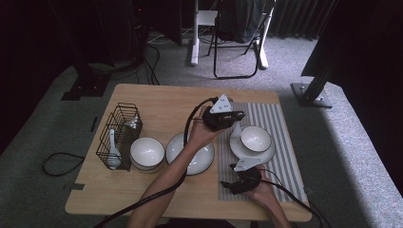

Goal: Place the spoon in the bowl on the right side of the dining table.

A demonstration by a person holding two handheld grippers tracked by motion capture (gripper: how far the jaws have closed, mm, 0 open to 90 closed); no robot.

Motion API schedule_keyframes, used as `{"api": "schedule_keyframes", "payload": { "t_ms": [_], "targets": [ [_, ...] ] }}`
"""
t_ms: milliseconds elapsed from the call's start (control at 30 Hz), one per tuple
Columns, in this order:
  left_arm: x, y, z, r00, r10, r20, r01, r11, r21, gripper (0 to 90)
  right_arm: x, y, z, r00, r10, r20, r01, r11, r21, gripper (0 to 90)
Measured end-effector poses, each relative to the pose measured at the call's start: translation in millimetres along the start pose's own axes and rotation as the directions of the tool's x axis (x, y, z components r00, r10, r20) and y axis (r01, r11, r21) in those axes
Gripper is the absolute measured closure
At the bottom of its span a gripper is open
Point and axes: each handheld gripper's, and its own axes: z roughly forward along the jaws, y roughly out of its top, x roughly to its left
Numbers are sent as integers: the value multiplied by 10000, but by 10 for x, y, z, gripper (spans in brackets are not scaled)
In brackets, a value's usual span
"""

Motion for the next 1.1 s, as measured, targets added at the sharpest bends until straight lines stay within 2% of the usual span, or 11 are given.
{"api": "schedule_keyframes", "payload": {
  "t_ms": [167,467,733,1100],
  "targets": [
    [10,16,36,9999,-112,7,112,9998,-139,853,3,-19,-26,9999,-27,127,27,10000,-14,208],
    [-25,49,175,9999,80,112,-80,10000,-23,853,20,-61,-64,9999,-31,124,31,10000,19,208],
    [-56,65,265,9998,82,190,-82,10000,-14,853,12,-69,-70,9999,29,113,-28,10000,-32,208],
    [-113,17,403,9996,-3,281,0,10000,73,853,13,-69,-69,9999,18,109,-18,10000,-22,210]
  ]
}}
